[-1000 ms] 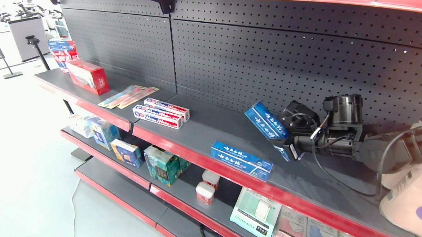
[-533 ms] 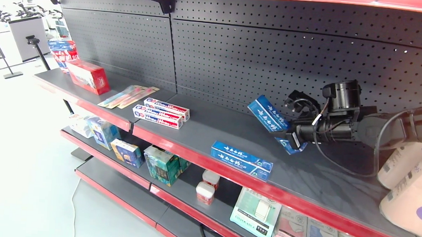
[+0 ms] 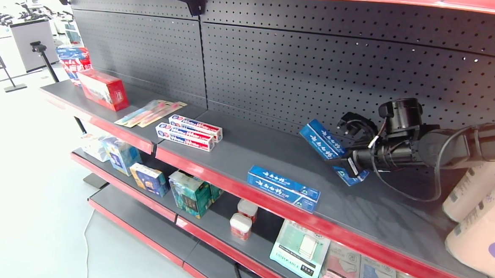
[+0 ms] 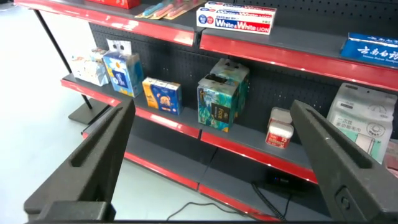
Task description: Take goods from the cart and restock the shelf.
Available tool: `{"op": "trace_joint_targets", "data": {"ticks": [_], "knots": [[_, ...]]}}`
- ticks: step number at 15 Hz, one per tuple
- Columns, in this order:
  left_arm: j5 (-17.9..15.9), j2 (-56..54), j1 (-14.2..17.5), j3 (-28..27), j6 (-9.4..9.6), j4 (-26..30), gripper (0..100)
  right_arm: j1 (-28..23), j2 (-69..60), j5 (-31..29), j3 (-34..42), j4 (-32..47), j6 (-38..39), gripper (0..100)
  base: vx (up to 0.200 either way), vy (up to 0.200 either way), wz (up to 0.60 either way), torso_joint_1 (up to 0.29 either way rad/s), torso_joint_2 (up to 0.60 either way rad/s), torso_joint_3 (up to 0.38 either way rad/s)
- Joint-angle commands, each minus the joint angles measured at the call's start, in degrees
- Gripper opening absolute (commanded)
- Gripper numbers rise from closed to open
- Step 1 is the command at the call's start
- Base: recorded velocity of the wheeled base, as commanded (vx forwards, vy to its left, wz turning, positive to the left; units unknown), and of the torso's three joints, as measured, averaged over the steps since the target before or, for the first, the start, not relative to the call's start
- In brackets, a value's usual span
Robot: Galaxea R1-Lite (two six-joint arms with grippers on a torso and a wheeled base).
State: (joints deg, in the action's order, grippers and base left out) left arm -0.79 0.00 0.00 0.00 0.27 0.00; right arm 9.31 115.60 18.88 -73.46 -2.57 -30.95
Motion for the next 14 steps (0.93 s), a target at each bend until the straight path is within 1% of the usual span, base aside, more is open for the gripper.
{"op": "trace_joint_targets", "data": {"ticks": [1, 2, 4, 9, 10, 14], "knots": [[0.0, 0.0, 0.0, 0.0, 0.00, 0.0, 100, 0.1, 1.3, -0.1, 0.0, 0.0, -1.1, 0, 0.000, 0.000, 0.00, 0.000, 0.00, 0.000], [0.0, 0.0, 0.0, 0.0, 0.00, 0.0, 100, 0.2, 1.6, -0.1, 0.2, 0.1, -2.2, 0, 0.000, 0.000, 0.00, 0.000, 0.00, 0.000], [-0.1, 0.0, 0.0, 0.0, 0.00, 0.0, 100, 0.3, 2.6, 0.3, 0.1, 0.4, -7.8, 0, 0.000, 0.000, 0.00, 0.000, 0.00, 0.000], [0.0, 0.0, 0.0, 0.0, 0.00, 0.0, 100, 0.7, 4.4, 1.0, -0.1, 0.4, -14.8, 0, 0.000, 0.000, 0.00, 0.000, 0.00, 0.000], [0.0, 0.0, 0.0, 0.0, 0.00, 0.0, 100, 1.0, 4.8, 0.9, -0.4, 0.4, -17.7, 0, 0.000, 0.000, 0.00, 0.000, 0.00, 0.000], [0.0, 0.0, 0.0, 0.0, 0.00, 0.0, 100, 2.5, 5.8, 0.2, -3.1, 0.4, -18.4, 0, 0.000, 0.000, 0.00, 0.000, 0.00, 0.000]]}}
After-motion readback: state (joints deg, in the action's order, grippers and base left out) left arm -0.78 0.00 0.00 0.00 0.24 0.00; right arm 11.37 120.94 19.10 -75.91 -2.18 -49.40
